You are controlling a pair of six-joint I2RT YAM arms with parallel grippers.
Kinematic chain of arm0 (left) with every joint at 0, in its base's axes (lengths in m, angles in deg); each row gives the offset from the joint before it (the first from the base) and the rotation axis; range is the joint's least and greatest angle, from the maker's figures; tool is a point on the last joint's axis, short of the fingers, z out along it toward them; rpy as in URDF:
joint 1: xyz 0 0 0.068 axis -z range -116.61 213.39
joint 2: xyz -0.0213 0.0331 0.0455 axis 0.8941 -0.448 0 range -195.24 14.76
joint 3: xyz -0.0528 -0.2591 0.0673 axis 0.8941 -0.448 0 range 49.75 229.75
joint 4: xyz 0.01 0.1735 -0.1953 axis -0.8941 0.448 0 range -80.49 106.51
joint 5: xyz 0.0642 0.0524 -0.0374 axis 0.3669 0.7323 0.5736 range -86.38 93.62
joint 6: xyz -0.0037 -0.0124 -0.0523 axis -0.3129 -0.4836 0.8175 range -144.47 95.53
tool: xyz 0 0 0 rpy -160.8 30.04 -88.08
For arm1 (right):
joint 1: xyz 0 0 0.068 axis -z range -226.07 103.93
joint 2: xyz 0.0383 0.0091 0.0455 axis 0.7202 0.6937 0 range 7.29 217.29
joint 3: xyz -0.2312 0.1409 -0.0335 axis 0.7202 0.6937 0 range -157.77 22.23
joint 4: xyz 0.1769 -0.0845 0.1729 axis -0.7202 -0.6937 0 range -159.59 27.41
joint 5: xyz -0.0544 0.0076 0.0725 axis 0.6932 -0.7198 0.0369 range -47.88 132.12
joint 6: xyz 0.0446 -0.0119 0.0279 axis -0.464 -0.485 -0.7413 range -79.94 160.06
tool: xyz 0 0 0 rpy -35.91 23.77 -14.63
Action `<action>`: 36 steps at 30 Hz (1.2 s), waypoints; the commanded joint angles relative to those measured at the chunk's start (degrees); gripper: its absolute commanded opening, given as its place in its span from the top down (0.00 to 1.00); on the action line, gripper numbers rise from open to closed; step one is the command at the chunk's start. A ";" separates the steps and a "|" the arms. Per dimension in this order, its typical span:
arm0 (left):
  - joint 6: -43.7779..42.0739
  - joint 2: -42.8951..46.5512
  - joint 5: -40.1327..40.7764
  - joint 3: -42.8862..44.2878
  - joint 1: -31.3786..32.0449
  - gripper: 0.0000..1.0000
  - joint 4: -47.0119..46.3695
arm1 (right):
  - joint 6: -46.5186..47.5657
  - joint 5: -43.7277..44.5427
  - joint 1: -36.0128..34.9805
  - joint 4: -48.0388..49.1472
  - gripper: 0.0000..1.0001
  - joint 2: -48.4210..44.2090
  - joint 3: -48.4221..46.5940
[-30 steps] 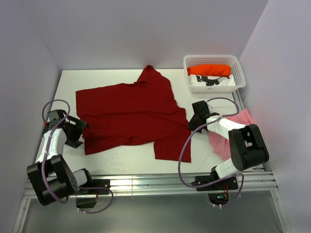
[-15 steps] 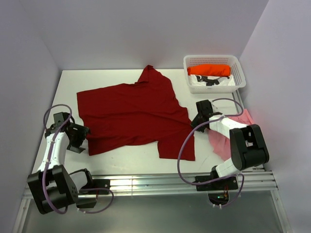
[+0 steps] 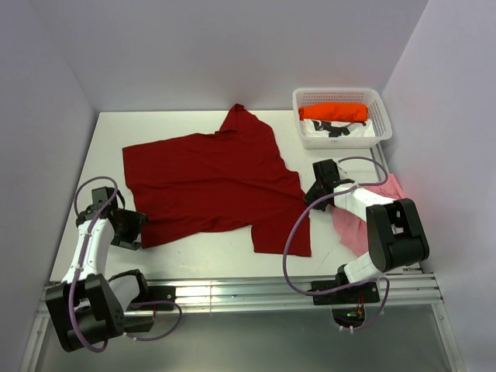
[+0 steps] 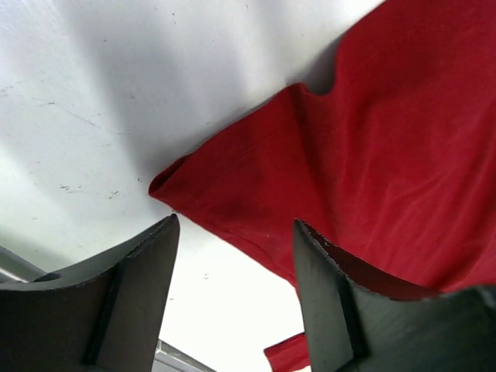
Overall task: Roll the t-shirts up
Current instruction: Flatten the tshirt
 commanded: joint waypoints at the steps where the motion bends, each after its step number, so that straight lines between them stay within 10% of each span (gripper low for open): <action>1: 1.22 -1.75 -0.38 -0.49 1.18 0.36 -3.12 | 0.21 1.33 0.55 -0.36 1.00 -1.09 -0.21; 16: 4.65 -7.64 0.76 -4.44 3.29 0.42 -7.24 | -0.05 1.15 0.55 -0.01 1.00 -1.80 0.32; 25: 4.56 -10.71 3.05 -6.38 3.29 0.99 -9.54 | -0.05 1.33 0.55 -0.27 1.00 -1.18 -0.21; 36: -0.01 -10.80 8.14 2.22 0.66 1.00 -0.93 | 0.03 4.05 0.55 -2.38 1.00 -2.15 -1.61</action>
